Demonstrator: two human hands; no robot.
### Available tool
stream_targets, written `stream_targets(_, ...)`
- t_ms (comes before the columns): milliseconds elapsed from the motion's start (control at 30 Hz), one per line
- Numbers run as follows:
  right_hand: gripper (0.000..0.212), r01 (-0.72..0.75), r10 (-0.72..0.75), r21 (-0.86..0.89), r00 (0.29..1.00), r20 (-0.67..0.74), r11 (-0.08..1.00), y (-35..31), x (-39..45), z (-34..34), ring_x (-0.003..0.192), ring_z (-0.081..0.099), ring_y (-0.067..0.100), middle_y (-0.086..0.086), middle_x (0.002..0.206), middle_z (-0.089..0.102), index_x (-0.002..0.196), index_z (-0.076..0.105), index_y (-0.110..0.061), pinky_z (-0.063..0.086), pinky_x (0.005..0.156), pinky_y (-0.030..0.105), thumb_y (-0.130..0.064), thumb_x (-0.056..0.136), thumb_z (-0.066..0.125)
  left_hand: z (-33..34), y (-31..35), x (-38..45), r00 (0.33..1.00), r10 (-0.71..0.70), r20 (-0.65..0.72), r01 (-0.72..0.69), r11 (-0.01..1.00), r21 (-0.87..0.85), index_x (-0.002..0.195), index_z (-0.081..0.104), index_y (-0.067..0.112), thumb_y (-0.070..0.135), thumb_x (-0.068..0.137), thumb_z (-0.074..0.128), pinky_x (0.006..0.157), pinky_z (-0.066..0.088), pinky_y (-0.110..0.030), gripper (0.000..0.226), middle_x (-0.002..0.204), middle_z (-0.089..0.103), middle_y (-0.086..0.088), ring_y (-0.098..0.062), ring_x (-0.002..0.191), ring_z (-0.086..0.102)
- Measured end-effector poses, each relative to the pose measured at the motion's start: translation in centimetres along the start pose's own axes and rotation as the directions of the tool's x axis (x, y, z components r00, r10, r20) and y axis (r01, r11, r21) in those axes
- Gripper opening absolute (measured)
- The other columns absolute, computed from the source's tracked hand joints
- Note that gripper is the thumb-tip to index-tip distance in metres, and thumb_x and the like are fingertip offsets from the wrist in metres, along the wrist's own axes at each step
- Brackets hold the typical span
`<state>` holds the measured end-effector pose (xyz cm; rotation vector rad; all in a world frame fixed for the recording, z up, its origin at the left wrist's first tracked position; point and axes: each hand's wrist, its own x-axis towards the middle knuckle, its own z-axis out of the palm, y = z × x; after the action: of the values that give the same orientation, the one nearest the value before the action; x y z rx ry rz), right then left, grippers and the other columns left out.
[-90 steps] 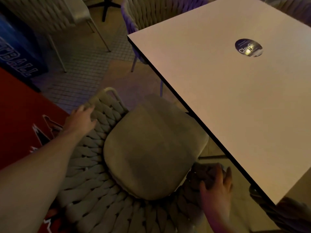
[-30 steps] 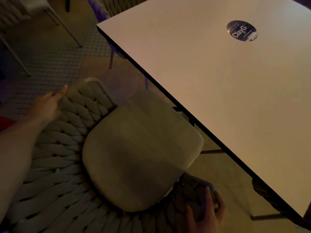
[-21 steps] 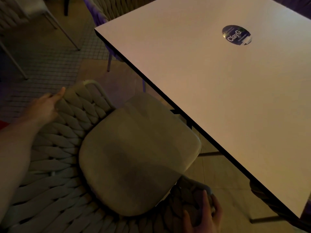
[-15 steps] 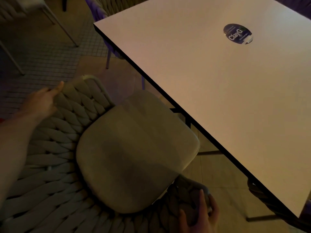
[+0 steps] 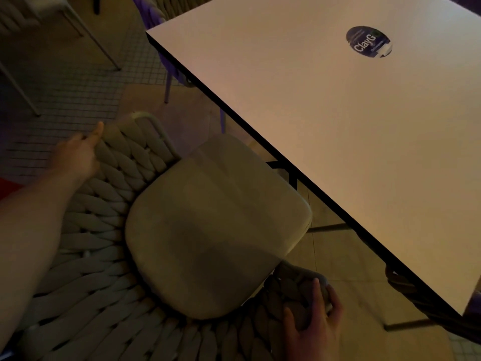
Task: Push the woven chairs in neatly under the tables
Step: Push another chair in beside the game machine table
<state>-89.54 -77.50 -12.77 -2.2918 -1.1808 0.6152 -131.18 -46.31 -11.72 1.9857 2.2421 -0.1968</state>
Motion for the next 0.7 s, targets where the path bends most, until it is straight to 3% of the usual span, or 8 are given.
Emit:
stream_targets(533, 0.082, -0.014, 0.015, 0.037, 0.999, -0.036, 0.999, 0.3, -0.4, 0.2, 0.126, 0.043, 0.046, 0.026, 0.141, 0.04, 0.131, 0.053, -0.004, 0.042, 0.098, 0.058, 0.002, 0.054, 0.084, -0.2, -0.1, -0.6, 0.995, -0.052, 0.08, 0.051, 0.999, 0.005, 0.154, 0.013, 0.028, 0.011, 0.079, 0.067, 0.097, 0.041, -0.057, 0.094, 0.143, 0.035, -0.031, -0.055, 0.122, 0.042)
stream_targets(700, 0.074, -0.058, 0.057, 0.042, 0.998, 0.038, 0.997, 0.0, 0.2, -1.2, 0.131, 0.043, 0.034, 0.009, 0.151, 0.034, 0.137, 0.048, -0.019, 0.042, 0.101, 0.049, -0.018, 0.07, 0.079, -0.7, 0.4, -2.6, 0.988, -0.132, 0.079, 0.131, 0.991, 0.009, 0.152, 0.02, 0.026, 0.026, 0.081, 0.067, 0.106, 0.034, -0.058, 0.085, 0.151, 0.027, -0.023, -0.052, 0.131, 0.032)
